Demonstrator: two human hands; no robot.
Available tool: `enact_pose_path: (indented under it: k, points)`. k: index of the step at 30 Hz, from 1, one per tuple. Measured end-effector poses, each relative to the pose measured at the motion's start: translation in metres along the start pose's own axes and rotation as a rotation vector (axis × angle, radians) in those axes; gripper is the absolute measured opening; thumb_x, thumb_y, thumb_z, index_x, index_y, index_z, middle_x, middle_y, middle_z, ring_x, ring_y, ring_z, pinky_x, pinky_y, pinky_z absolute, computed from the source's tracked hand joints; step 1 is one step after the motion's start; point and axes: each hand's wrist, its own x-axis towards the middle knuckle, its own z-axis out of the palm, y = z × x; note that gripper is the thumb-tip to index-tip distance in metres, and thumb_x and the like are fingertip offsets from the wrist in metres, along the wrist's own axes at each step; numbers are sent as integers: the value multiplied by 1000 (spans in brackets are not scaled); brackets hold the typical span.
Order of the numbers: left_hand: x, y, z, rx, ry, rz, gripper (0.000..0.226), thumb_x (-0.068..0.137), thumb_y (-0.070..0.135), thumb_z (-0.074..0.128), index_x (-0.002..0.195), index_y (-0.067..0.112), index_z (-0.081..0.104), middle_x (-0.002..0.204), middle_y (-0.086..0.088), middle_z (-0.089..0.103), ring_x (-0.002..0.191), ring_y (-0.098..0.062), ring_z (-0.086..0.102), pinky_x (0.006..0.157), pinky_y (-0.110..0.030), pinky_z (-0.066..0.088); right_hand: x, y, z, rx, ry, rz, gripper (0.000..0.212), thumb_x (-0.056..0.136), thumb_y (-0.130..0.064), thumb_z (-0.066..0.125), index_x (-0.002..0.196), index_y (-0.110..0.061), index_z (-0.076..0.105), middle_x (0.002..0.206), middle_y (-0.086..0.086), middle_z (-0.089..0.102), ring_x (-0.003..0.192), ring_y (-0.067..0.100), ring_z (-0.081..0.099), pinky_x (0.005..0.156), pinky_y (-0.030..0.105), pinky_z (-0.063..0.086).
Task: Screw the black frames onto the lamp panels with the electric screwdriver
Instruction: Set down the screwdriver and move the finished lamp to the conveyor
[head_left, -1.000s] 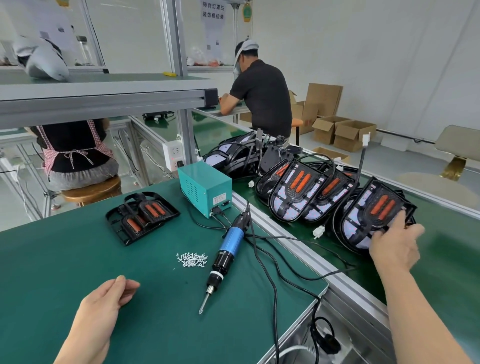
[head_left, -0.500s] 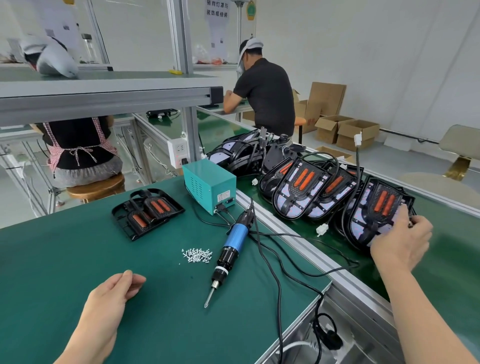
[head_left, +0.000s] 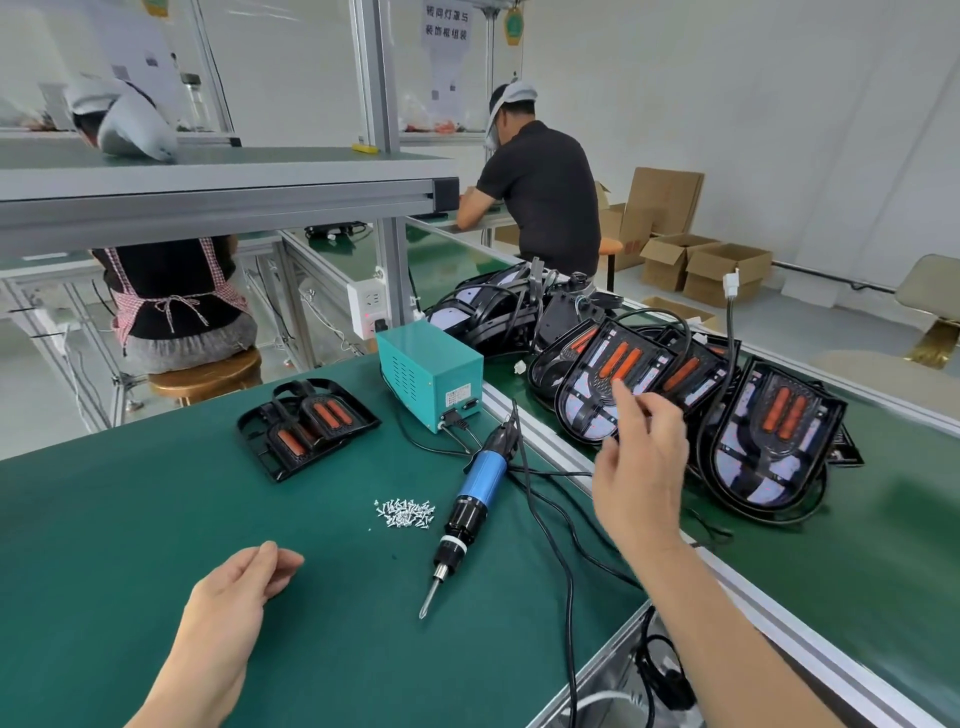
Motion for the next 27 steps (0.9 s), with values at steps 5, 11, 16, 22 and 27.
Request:
enact_pose_path:
  k: [5, 11, 16, 22, 27]
  points:
    - [-15, 2, 3, 106, 29, 96, 33, 101, 24, 56, 76, 30, 77, 89, 10, 75, 97, -12, 68, 87, -32, 49, -23, -59, 8, 180, -115, -83, 64, 81, 13, 64, 141, -4, 55, 127, 18, 51, 117, 32, 50, 105, 38, 38]
    - [-21, 6, 5, 56, 71, 101, 24, 99, 19, 59, 80, 20, 75, 85, 13, 74, 92, -5, 67, 78, -23, 46, -60, -131, 19, 404, -319, -143, 59, 88, 1, 65, 144, -11, 53, 128, 5, 47, 117, 23, 48, 104, 35, 42]
    - [-18, 14, 3, 38, 85, 55, 23, 93, 17, 61, 75, 20, 74, 82, 8, 74, 78, -6, 66, 75, -28, 48, -103, -192, 44, 507, -527, -188, 59, 94, -9, 58, 151, -13, 42, 133, 2, 43, 121, 19, 44, 107, 31, 36]
    - [-3, 15, -25, 69, 223, 9, 20, 90, 14, 63, 73, 20, 72, 74, 7, 72, 78, -20, 66, 69, -33, 53, -140, -235, 82, 472, -832, -105, 65, 97, -11, 47, 157, -16, 24, 141, -2, 36, 132, 18, 37, 111, 27, 29]
    - [13, 10, -71, 113, 308, -3, 18, 91, 18, 62, 77, 22, 73, 77, 4, 72, 75, -18, 63, 66, -30, 49, -147, -236, 93, 445, -875, -51, 61, 99, -14, 49, 155, -20, 28, 135, -7, 37, 128, 13, 40, 108, 24, 33]
